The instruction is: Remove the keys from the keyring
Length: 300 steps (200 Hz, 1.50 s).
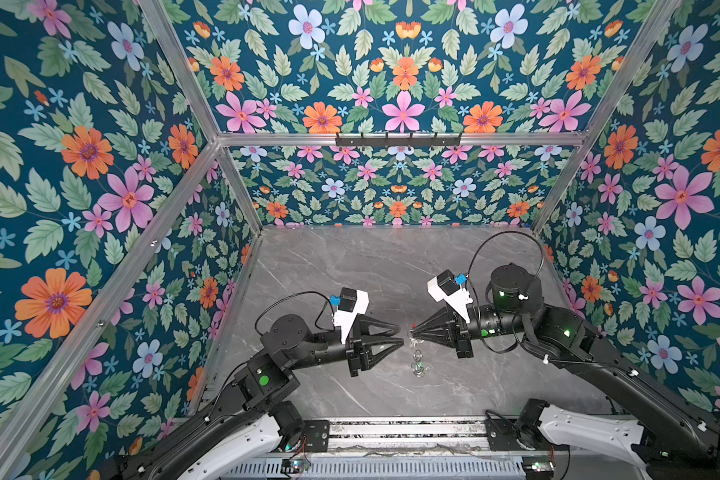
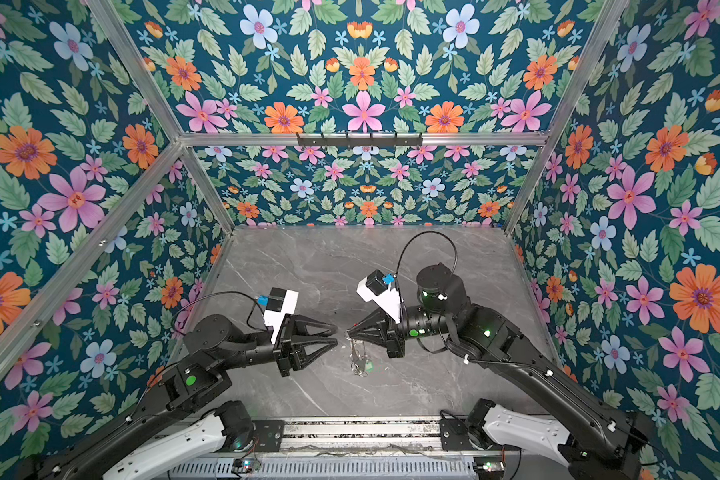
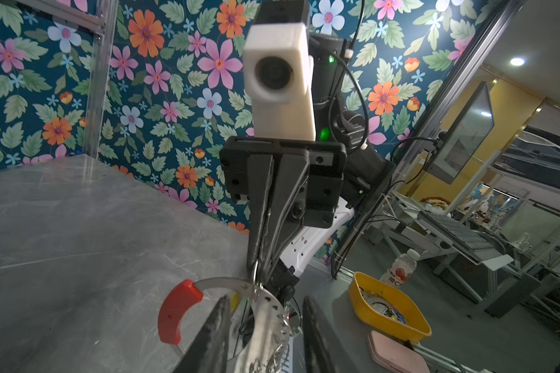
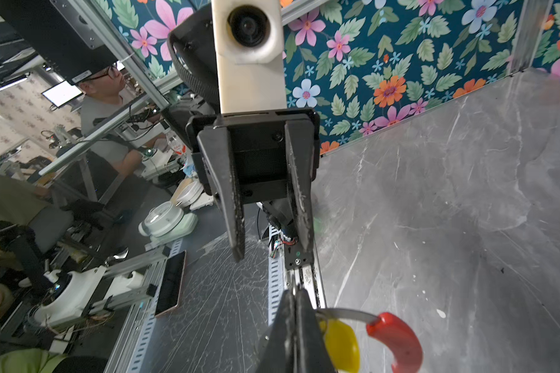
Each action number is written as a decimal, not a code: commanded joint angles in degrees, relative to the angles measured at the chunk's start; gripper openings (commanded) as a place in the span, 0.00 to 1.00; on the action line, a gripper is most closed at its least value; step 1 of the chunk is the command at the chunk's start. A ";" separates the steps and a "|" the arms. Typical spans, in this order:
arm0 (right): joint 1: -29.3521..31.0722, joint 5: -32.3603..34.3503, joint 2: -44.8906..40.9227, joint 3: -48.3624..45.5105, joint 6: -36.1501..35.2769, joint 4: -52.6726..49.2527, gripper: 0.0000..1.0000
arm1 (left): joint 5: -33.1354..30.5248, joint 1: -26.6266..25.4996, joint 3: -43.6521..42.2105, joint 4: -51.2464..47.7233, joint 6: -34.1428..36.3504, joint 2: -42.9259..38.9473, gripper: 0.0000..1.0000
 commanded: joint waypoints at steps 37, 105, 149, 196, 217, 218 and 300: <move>-0.02 -2.52 2.47 2.92 -4.49 -5.76 0.00 | 4.98 0.00 2.42 -5.46 2.24 3.47 0.34; -0.09 -1.29 3.61 3.98 -4.43 -6.72 0.00 | 6.37 -0.03 2.59 -3.20 1.98 5.01 0.25; -0.01 -0.53 4.06 3.99 -5.19 -8.02 0.00 | 6.57 -0.03 3.27 -3.97 2.47 5.05 0.20; -0.03 -0.28 4.19 4.28 -5.18 -8.04 0.00 | 7.08 -0.03 3.73 -4.06 2.42 5.82 0.10; -0.02 -0.30 4.40 4.29 -4.90 -7.77 0.00 | 6.77 -0.01 4.17 -3.75 2.41 6.06 0.01; 0.02 -0.30 4.41 4.25 -4.91 -7.79 0.00 | 6.71 -0.02 4.22 -3.72 2.41 6.08 0.01; 0.07 12.12 -6.81 -6.95 3.86 14.15 0.54 | -2.27 -0.07 -3.78 10.89 0.26 -0.09 0.00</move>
